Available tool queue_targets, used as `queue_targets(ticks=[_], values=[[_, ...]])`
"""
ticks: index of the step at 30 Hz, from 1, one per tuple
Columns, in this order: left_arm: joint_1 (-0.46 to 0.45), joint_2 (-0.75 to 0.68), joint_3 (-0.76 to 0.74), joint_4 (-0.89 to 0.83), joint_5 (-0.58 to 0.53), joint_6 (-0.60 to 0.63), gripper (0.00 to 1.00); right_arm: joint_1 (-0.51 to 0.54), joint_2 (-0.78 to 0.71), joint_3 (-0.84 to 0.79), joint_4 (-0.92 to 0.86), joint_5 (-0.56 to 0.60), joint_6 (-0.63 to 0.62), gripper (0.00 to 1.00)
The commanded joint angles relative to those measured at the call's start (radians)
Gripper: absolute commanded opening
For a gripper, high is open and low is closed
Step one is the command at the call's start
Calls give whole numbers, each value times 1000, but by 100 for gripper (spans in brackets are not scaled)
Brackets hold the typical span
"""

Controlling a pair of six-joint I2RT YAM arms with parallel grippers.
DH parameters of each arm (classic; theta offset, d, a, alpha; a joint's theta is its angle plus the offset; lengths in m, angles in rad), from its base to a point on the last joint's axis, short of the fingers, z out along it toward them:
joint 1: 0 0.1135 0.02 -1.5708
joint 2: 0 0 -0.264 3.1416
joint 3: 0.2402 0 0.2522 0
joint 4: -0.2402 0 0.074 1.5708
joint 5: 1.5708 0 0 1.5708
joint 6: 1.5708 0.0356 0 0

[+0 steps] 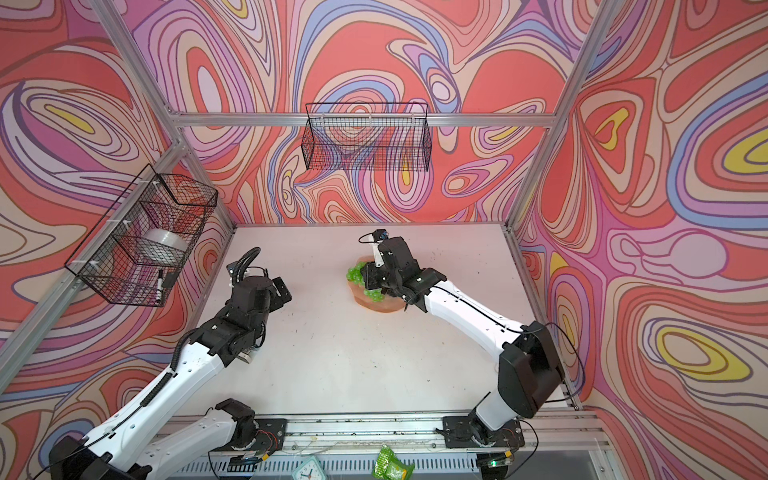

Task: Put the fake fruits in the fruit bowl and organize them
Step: 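Carry the grapes with the right gripper over the bowl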

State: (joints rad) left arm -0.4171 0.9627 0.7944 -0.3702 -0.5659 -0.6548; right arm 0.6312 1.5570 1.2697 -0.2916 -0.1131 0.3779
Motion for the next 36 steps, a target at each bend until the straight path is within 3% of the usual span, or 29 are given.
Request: queue_targets(ticks=[1,7,16,26,30,36], values=[[8,-3,-4,-14,-14,2,100,-28,19,-16,39,-51,-48,23],[10,26,9,-6,-6,4,100,-88,80,-55,126,-108,-66,24],[12,39,-1,4,-1,1,100,-120,189,-64,169,-102,-83,28],[15,48,-4,13,-8,10,100,-156,209,-67,205,-64,-76,56],[19,44,-17,27,-12,14,100,-163,199,-62,215,-47,-88,73],[23,36,-29,43,-12,22,100,-173,200,-10,153,-39,-107,86]])
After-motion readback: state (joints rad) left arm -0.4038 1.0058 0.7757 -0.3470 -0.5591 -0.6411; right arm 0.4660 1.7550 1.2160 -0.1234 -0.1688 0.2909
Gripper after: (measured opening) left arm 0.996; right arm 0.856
